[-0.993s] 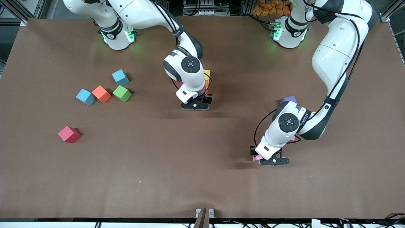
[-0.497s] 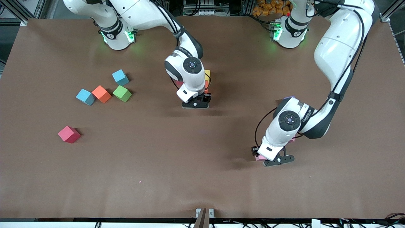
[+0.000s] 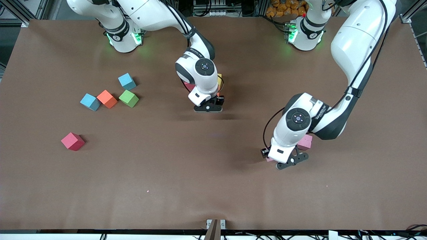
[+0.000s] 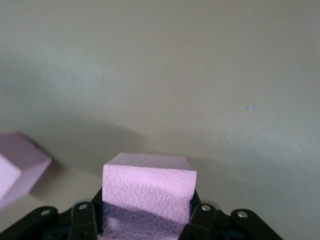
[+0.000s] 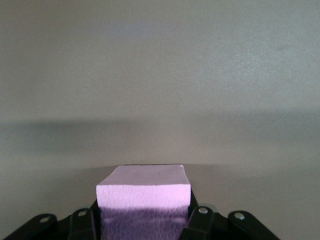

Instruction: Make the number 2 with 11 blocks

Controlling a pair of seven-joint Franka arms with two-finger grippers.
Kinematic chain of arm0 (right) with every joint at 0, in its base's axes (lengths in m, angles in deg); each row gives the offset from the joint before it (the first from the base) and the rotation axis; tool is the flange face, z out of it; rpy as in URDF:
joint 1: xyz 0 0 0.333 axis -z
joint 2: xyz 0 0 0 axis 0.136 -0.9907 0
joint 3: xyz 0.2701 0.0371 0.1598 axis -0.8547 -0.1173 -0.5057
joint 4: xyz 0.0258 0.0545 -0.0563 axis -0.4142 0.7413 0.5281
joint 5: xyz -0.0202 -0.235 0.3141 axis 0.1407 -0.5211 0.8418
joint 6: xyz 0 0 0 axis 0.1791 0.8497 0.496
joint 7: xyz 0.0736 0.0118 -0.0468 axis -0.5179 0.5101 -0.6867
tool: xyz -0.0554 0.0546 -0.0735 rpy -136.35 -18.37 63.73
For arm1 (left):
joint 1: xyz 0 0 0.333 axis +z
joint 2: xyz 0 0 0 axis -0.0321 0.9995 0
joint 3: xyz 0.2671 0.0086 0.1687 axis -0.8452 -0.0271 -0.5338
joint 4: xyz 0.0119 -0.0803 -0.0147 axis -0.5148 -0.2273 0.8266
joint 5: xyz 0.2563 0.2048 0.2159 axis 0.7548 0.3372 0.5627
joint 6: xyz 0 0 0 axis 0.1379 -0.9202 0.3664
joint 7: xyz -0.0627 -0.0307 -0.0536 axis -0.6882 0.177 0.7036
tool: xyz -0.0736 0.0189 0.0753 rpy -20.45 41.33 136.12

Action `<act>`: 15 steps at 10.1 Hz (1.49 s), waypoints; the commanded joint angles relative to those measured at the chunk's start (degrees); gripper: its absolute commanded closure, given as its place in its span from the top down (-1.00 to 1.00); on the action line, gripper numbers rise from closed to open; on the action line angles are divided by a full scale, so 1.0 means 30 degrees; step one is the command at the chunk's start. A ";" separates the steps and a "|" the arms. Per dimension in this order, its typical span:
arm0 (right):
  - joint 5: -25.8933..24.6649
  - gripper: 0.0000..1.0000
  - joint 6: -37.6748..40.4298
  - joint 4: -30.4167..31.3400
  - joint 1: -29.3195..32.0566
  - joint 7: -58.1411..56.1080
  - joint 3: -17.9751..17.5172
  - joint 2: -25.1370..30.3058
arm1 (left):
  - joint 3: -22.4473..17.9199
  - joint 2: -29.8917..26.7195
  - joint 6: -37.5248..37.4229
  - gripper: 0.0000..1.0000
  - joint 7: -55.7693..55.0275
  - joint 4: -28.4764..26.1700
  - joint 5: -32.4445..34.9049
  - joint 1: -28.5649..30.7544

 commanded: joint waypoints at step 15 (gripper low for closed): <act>-0.0271 0.81 -0.0427 0.0583 0.0141 0.0503 -0.0394 0.0018 | 0.1128 -0.0542 -0.1415 -0.51 -1.1873 -0.0418 -0.0244 -0.0935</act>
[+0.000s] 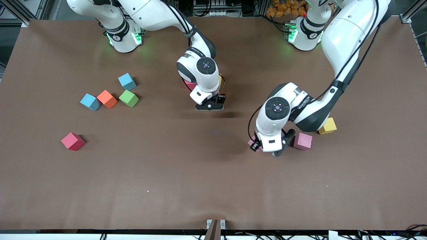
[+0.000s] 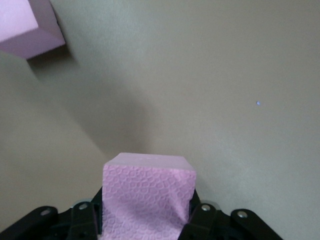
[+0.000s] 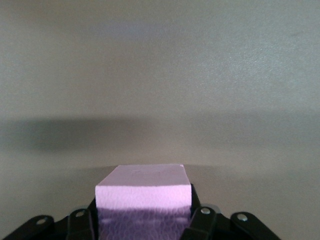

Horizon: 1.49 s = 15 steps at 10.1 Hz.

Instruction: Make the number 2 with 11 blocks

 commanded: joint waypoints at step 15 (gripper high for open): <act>-0.0141 1.00 0.4716 0.2890 0.8804 -1.3143 0.0169 0.7103 | -0.0212 -0.0346 -0.1205 -0.51 -1.0662 0.0291 -0.0329 -0.4655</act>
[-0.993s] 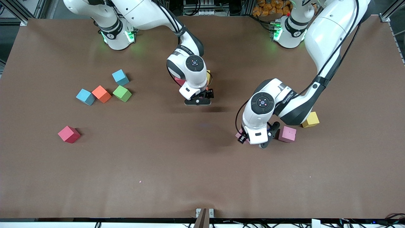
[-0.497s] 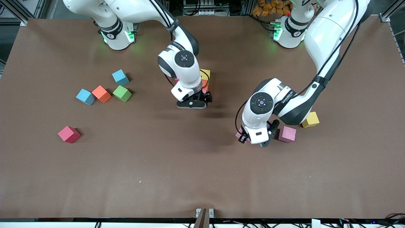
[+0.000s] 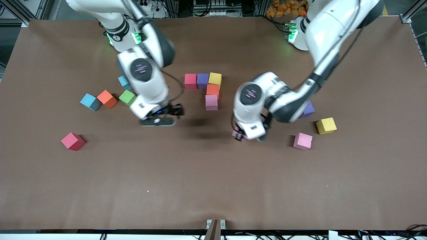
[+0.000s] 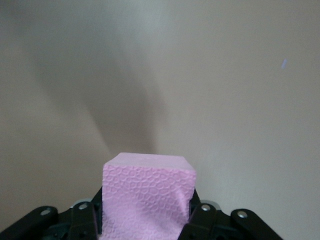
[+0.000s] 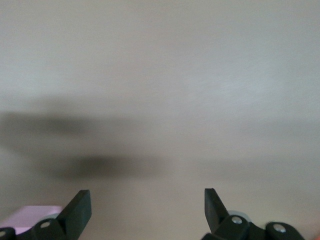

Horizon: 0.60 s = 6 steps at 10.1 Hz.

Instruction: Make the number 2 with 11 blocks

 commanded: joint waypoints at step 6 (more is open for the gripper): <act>-0.0141 1.00 -0.0586 0.2044 0.5628 -1.2412 0.0230 0.0573 | -0.2366 0.1261 -0.1121 -0.40 -1.0762 0.3375 -0.0896 -0.7813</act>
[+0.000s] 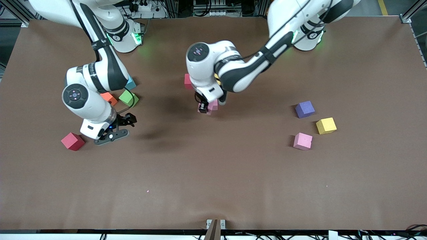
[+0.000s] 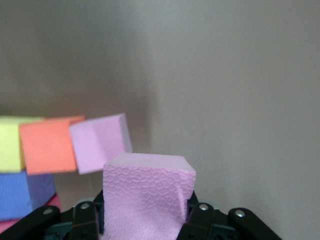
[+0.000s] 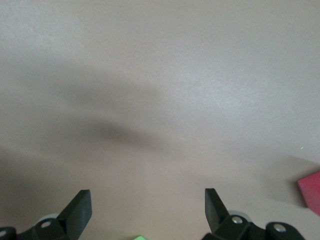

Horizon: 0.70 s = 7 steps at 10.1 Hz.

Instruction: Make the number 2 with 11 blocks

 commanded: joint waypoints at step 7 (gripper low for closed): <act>-0.0171 1.00 -0.5004 0.1633 0.6848 -1.0985 -0.0235 -0.1616 | -0.4260 0.1726 0.0589 -0.39 -0.4814 0.1630 -0.2791 -0.4374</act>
